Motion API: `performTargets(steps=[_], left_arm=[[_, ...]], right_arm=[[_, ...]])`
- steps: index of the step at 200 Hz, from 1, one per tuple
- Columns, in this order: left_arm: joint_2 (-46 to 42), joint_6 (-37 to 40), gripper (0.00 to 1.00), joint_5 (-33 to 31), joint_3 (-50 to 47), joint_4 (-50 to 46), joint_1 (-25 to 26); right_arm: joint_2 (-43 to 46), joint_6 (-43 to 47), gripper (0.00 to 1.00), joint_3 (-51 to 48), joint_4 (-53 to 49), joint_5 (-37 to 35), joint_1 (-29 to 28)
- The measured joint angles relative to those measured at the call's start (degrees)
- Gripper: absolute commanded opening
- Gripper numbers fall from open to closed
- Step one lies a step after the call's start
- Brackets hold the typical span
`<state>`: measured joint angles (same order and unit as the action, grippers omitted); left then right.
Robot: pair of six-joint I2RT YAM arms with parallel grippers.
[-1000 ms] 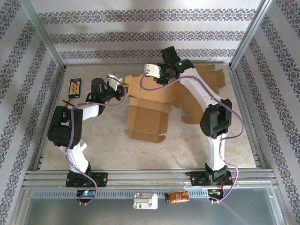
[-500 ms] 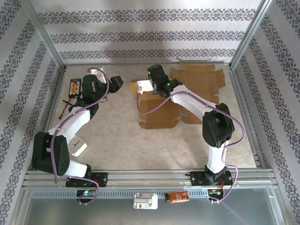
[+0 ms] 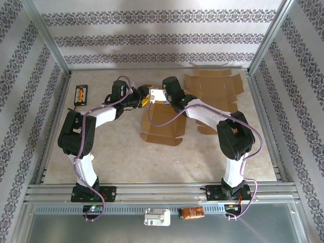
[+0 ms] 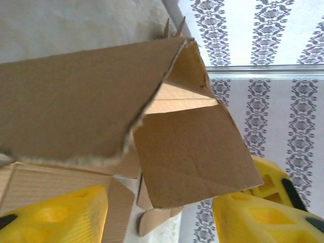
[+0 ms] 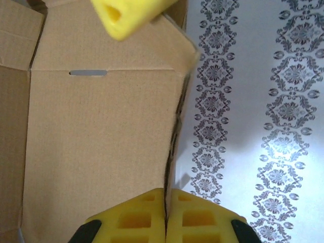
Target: Fold the paper box
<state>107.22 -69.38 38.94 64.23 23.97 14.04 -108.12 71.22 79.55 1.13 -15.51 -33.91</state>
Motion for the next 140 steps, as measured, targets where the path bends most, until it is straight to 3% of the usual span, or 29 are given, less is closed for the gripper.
performTargets(steps=[33, 57, 88, 140], left_arm=[[-0.3, -1.3, 0.67, -0.6, 0.0, 1.8, 0.1], [-5.0, 4.2, 0.71, -5.3, 0.0, -5.1, 0.1], [-9.0, 10.1, 0.68, -9.1, 5.1, -12.2, 0.1], [-2.8, 13.1, 0.58, -7.4, 12.3, -16.9, 0.2]], right_arm=[[0.8, -0.2, 0.05, -1.3, 1.4, 0.2, 0.3], [1.3, -0.1, 0.05, -1.9, 2.0, 0.7, 0.3], [1.5, -0.1, 0.05, -2.5, 2.4, 1.0, 0.3], [1.5, -0.1, 0.06, -2.5, 2.6, 1.3, 0.3]])
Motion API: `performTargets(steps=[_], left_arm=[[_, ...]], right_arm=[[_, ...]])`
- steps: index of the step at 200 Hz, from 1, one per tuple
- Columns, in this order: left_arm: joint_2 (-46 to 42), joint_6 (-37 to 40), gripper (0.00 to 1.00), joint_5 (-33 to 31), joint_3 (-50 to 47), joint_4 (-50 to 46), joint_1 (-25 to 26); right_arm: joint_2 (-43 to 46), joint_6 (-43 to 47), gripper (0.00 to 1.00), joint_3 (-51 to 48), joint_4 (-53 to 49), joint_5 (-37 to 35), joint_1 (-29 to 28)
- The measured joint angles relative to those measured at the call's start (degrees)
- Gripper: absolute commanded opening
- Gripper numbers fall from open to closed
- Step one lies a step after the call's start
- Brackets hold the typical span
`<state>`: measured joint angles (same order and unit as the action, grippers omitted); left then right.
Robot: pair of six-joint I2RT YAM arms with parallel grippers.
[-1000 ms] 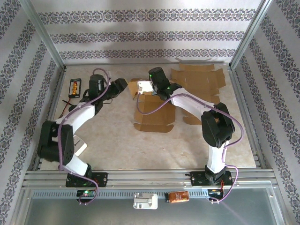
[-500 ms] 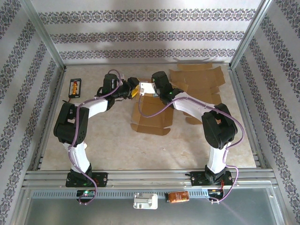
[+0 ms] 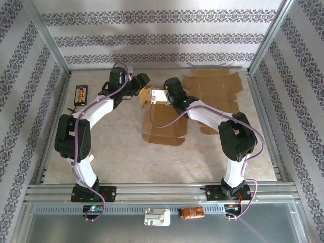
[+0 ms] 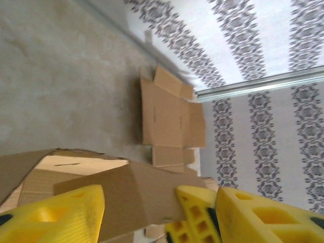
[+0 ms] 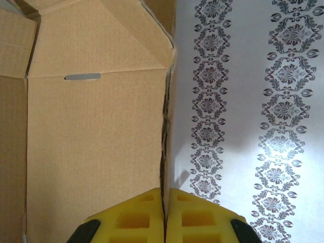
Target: Fold the paper box
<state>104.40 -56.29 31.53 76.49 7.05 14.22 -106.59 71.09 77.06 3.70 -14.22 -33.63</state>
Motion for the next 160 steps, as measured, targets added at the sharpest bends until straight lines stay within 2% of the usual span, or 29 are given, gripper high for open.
performTargets(steps=[37, 94, 137, 160], left_arm=[[3.8, 0.4, 0.53, 2.6, 1.9, -0.9, 0.1], [6.9, 0.7, 0.47, 6.8, 5.5, -1.1, 1.8], [6.8, 4.1, 0.46, 6.0, 6.4, -5.2, 1.8], [6.1, 6.6, 0.42, 4.6, 6.6, -8.4, 1.8]], right_arm=[[0.0, 0.0, 0.12, 0.0, 0.0, 0.1, 0.0], [0.0, 0.0, 0.13, -1.0, 0.6, 0.1, -0.3], [0.0, 0.0, 0.17, -1.2, 0.4, 0.1, -0.3], [0.0, -0.5, 0.23, -1.3, 0.1, 0.2, -0.5]])
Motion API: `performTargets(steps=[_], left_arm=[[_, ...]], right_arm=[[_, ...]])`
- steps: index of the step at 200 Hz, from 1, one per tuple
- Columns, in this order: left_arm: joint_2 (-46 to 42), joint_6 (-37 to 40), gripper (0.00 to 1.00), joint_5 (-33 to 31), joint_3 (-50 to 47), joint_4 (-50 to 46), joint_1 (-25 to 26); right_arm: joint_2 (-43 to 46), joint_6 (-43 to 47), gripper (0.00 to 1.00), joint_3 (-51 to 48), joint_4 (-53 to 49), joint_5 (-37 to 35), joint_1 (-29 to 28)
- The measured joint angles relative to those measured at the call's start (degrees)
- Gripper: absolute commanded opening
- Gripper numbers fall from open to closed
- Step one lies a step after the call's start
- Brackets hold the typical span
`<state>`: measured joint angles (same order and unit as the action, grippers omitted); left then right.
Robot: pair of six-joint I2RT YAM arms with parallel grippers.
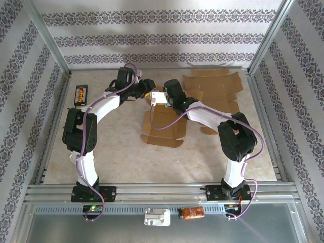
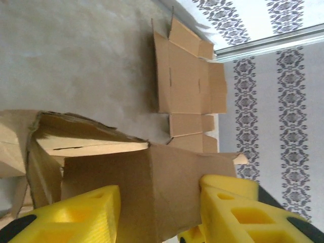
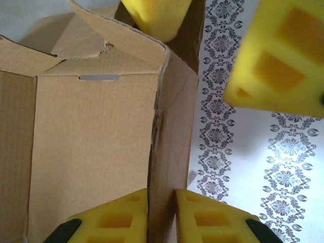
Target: Fold the paper box
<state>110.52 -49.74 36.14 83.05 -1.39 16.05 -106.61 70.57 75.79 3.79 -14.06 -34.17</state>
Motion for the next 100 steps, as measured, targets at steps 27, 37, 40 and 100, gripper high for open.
performTargets(steps=[27, 37, 40, 100], left_arm=[[0.0, 1.3, 0.34, -0.1, 0.0, -1.9, 0.2], [0.1, 1.3, 0.32, 0.0, 0.0, -1.9, 0.4], [0.1, 1.3, 0.32, 0.1, 0.0, -1.9, 0.4], [1.6, 1.4, 0.31, 0.9, 0.6, -2.1, 1.2]], right_arm=[[0.1, -2.5, 0.35, -0.2, -0.1, 0.8, -0.2], [0.2, -3.9, 0.4, -0.5, -0.3, 1.5, -0.2], [0.3, -4.0, 0.42, -0.5, -0.3, 1.7, -0.2], [7.0, -16.8, 0.81, -0.3, -8.5, 12.2, 0.0]])
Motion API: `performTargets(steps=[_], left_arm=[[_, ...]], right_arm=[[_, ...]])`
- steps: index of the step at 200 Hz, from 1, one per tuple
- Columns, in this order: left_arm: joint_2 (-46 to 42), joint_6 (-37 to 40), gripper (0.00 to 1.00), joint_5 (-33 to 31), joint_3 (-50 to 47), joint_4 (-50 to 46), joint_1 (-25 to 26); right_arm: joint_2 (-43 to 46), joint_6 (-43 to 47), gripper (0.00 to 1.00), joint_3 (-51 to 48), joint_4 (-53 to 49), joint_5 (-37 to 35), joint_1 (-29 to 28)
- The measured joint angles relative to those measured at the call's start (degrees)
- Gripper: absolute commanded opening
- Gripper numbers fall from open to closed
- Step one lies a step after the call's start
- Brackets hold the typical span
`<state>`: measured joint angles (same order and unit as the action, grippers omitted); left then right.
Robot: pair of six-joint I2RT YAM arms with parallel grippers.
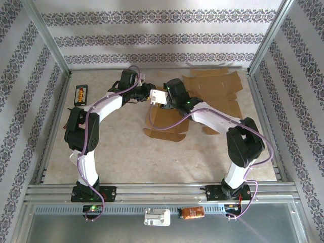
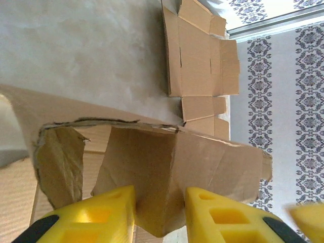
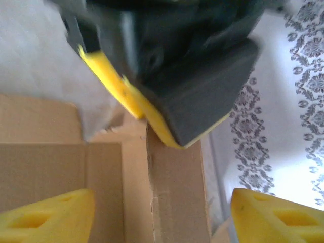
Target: Fold the paper box
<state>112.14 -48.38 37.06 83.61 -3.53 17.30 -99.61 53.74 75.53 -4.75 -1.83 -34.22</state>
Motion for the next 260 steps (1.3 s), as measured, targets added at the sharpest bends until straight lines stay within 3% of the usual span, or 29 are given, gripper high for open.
performTargets(steps=[31, 66, 87, 117, 147, 233, 260], left_arm=[[0.5, 0.0, 0.3, 0.0, 0.0, 0.0, 0.0], [0.7, 0.0, 0.3, 0.0, 0.3, -0.4, 0.0], [0.9, 0.0, 0.3, 0.0, 1.0, -1.1, 0.0], [1.8, 0.0, 0.3, 0.0, 2.7, -1.4, 0.0], [2.2, 0.0, 0.3, -0.1, 3.8, -1.7, 0.1], [7.4, -0.9, 0.29, 0.2, 8.9, -2.1, 0.7], [8.7, -1.9, 0.29, 0.7, 10.2, -1.6, 0.8]], right_arm=[[1.2, -15.8, 0.85, 10.5, -9.9, 13.4, 4.5], [-7.2, -31.0, 0.86, 33.5, -24.2, 26.9, 14.4], [-13.0, -34.6, 0.9, 41.4, -32.2, 32.9, 18.1], [-21.9, -35.5, 0.9, 48.8, -43.0, 37.9, 18.2], [-28.6, -35.5, 0.9, 52.2, -49.4, 39.7, 17.7], [-33.7, -37.4, 0.68, 54.9, -52.9, 41.6, 20.2], [-34.6, -37.8, 0.78, 55.0, -53.0, 42.2, 21.0]])
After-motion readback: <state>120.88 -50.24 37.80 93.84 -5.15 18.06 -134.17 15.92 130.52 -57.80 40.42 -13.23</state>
